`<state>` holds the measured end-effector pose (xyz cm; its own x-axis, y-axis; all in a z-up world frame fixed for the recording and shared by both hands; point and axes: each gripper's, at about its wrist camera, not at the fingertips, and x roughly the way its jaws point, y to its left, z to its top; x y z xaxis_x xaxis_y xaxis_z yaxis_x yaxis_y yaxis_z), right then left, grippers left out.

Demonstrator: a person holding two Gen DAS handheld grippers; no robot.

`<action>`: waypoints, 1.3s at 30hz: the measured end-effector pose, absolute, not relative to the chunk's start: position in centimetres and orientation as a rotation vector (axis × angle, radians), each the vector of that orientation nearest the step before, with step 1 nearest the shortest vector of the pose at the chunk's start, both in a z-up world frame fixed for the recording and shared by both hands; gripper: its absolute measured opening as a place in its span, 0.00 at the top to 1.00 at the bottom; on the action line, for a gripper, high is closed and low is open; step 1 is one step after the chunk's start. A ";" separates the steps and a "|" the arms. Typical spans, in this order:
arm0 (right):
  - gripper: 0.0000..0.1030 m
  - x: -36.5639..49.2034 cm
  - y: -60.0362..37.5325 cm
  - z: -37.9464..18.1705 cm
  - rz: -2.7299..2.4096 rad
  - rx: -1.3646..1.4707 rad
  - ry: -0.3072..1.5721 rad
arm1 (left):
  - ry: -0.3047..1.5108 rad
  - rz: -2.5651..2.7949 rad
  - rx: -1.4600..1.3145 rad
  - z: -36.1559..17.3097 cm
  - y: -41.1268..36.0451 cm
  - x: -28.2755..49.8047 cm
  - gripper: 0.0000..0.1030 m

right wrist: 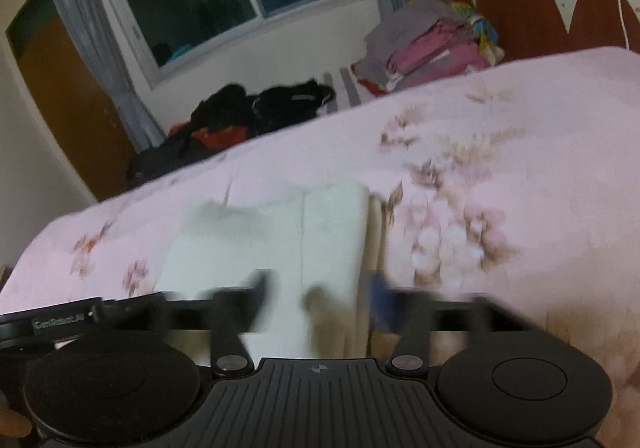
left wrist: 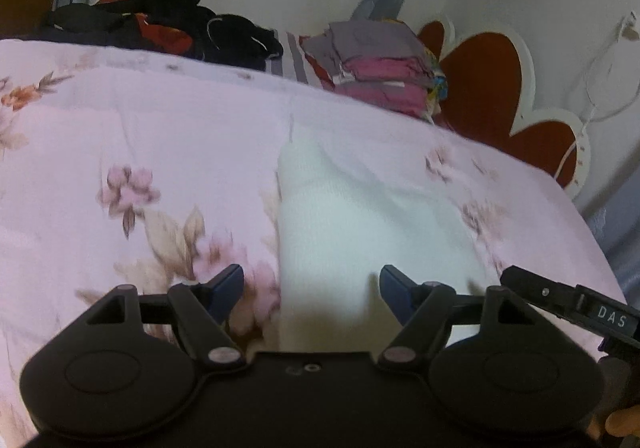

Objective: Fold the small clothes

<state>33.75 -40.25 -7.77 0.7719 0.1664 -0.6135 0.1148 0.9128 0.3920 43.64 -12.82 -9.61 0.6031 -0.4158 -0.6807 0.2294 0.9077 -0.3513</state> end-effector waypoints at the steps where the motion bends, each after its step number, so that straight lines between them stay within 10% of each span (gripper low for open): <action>1: 0.36 34.4 -40.4 -7.7 0.030 0.437 0.693 | 0.841 -0.370 -0.247 -9.5 -12.8 44.2 0.28; 7: 0.37 39.2 -41.4 -10.0 -0.006 0.494 0.762 | 0.858 -0.335 -0.289 -10.2 -13.0 47.8 0.29; 14: 0.93 40.2 -41.1 -11.5 0.013 0.492 0.779 | 0.903 -0.357 -0.314 -12.3 -13.7 50.2 0.42; 39: 0.83 43.2 -38.2 -13.9 -0.093 0.148 0.735 | 0.908 -0.369 -0.271 -13.8 -16.4 51.3 0.37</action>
<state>43.20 -38.24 -13.87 0.7381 -0.0329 -0.6739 0.1364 0.9855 0.1012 51.28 -16.39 -13.78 0.5596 -0.4211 -0.7138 0.1955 0.9041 -0.3801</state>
